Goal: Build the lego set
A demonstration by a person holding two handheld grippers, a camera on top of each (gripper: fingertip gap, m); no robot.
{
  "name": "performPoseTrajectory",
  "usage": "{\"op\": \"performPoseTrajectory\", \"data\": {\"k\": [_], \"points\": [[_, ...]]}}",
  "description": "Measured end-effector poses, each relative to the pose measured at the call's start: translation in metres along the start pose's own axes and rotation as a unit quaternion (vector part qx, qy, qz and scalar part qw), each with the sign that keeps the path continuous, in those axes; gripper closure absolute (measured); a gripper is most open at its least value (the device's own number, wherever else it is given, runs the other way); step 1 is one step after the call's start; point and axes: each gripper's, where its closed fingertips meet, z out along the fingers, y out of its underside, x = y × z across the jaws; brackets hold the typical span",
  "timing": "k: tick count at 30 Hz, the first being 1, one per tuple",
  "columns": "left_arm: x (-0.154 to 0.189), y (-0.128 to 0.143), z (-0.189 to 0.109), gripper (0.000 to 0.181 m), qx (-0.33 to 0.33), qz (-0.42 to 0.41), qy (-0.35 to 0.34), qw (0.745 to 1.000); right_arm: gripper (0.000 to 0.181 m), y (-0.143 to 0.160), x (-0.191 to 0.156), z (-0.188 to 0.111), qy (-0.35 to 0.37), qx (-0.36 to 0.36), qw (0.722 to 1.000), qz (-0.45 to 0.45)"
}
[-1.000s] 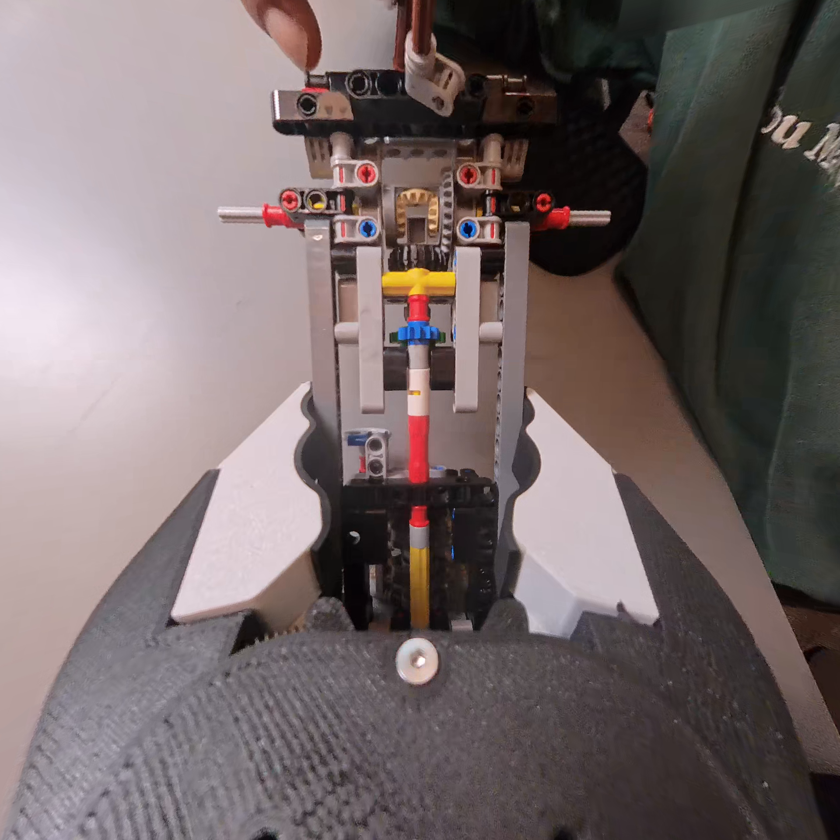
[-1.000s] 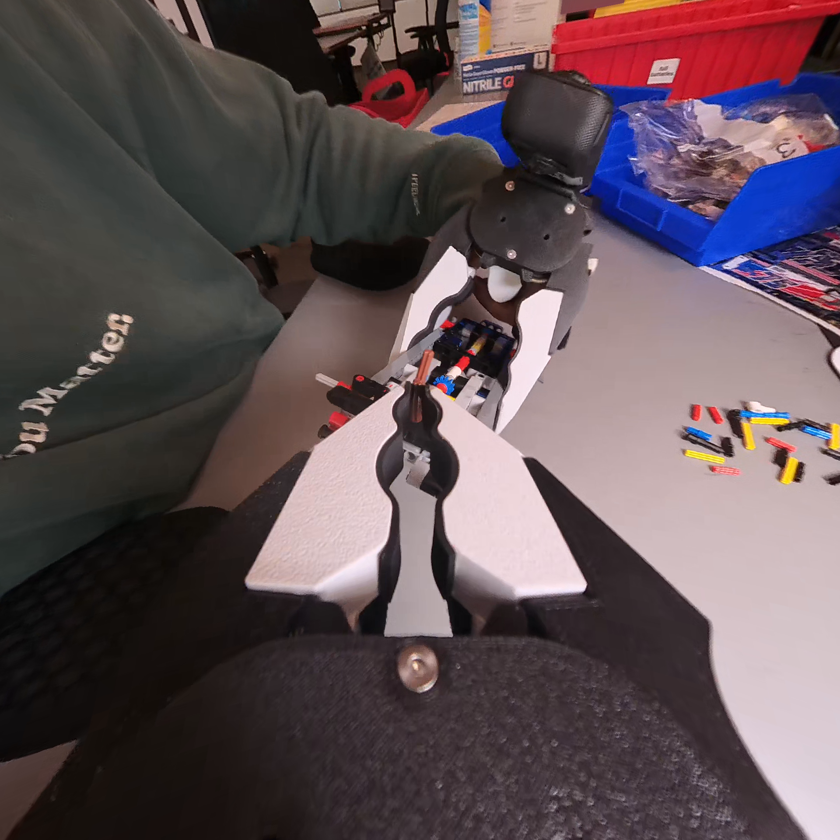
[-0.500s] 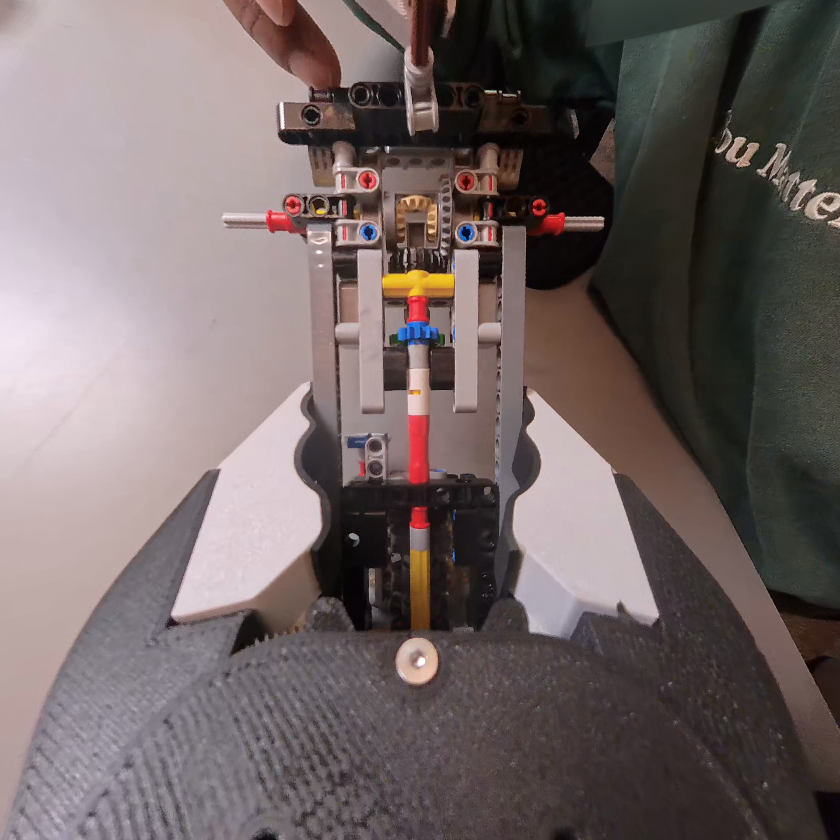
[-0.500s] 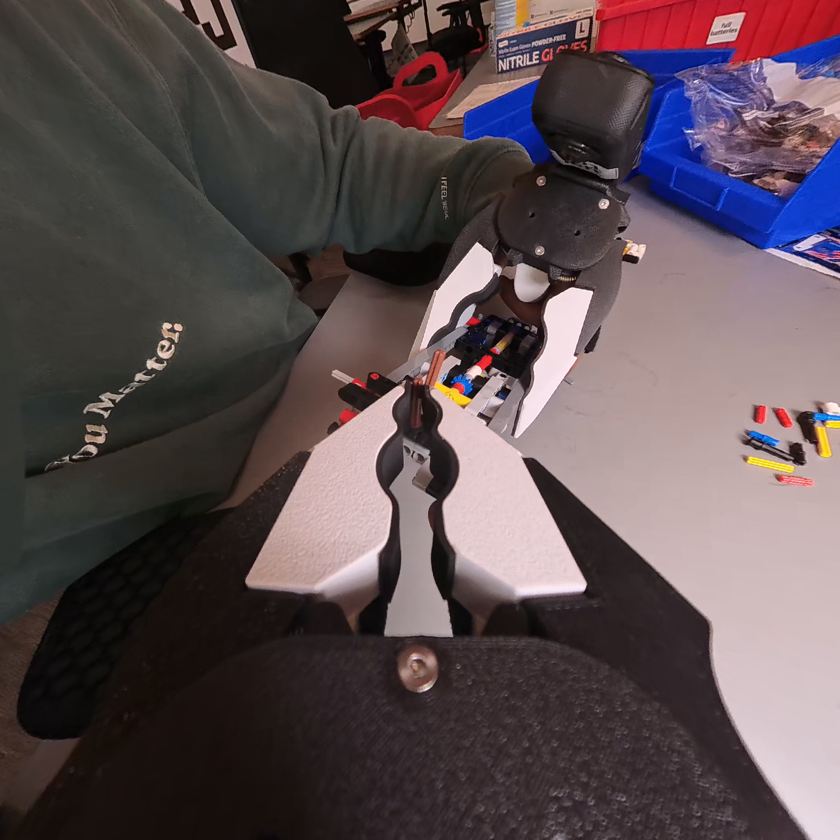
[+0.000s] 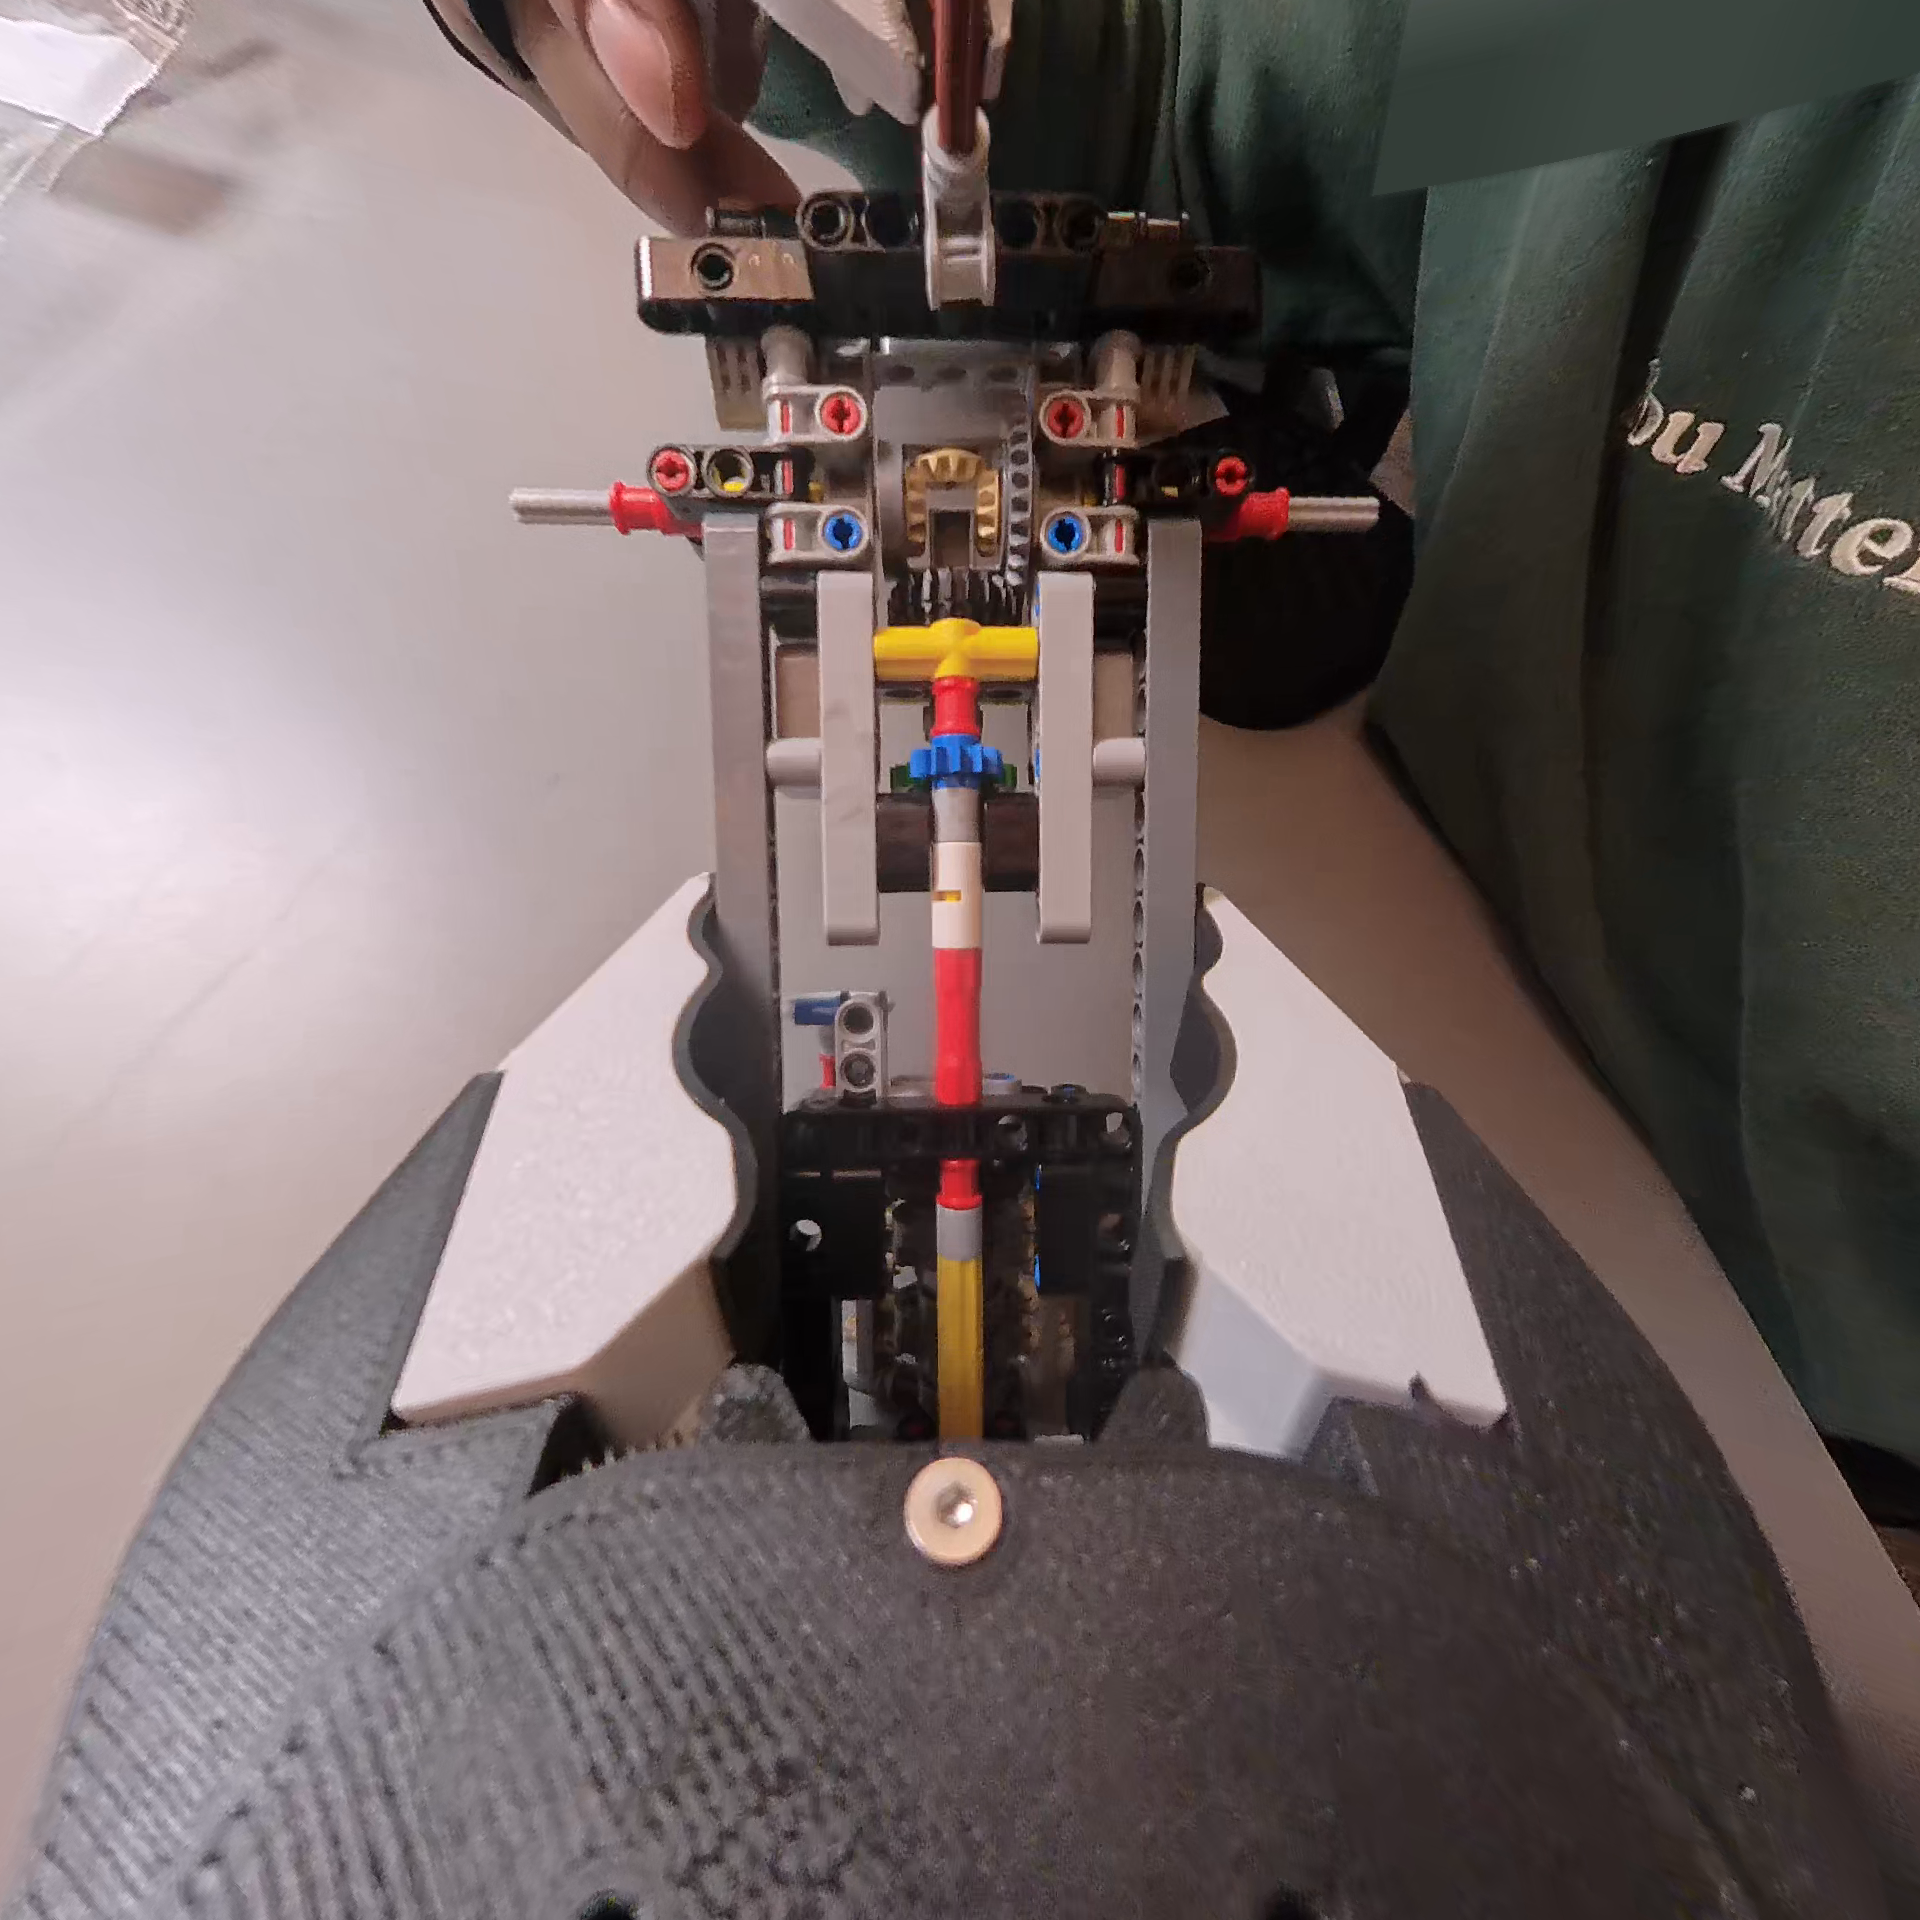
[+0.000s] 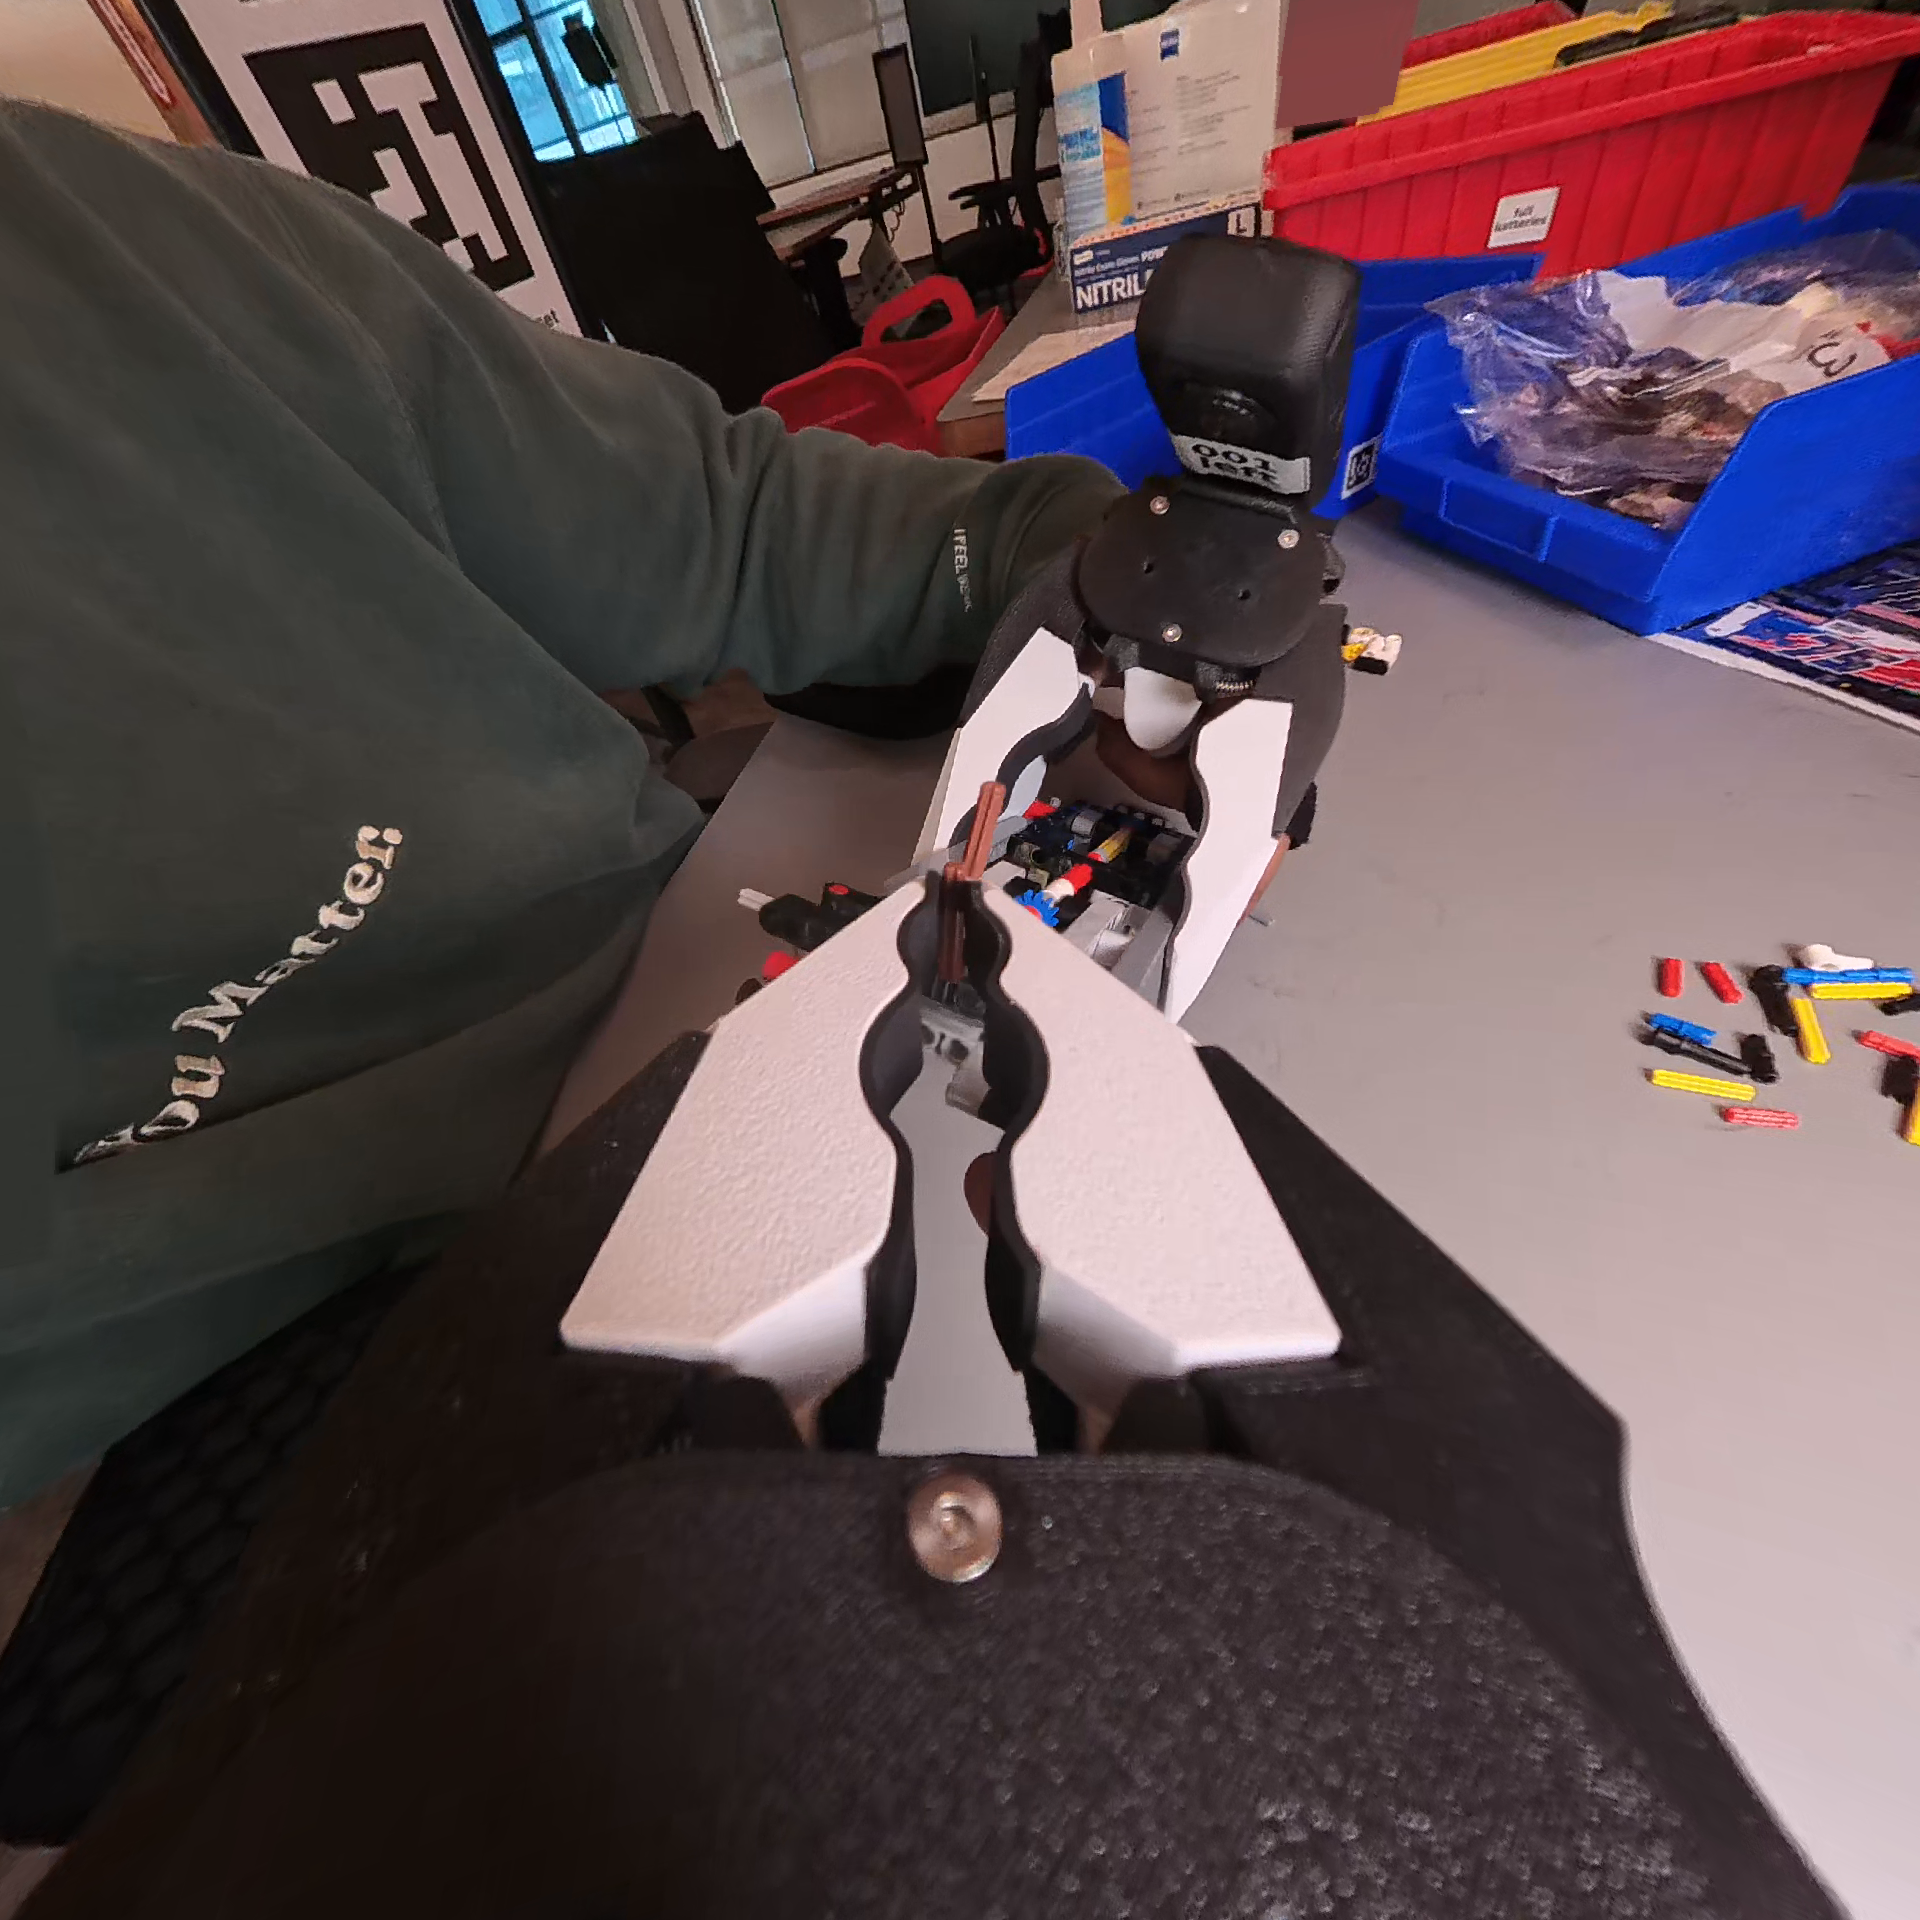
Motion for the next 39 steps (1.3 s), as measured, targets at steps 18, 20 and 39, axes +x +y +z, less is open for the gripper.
{"op": "performPoseTrajectory", "data": {"k": [18, 20, 39], "points": [[0.002, -0.002, -0.001, 0.095, 0.029, 0.022, -0.062, 0.997, 0.181, -0.014, -0.001, 0.005, -0.003, 0.052, 0.998, 0.022], [-0.001, -0.002, -0.002, 0.096, 0.03, 0.015, -0.071, 0.997, 0.181, -0.015, 0.0, 0.006, -0.005, 0.059, 0.998, 0.028], [-0.01, 0.021, -0.016, 0.096, -0.022, -0.023, -0.113, 0.993, 0.181, -0.006, 0.023, 0.01, 0.01, 0.101, 0.992, 0.076]]}}
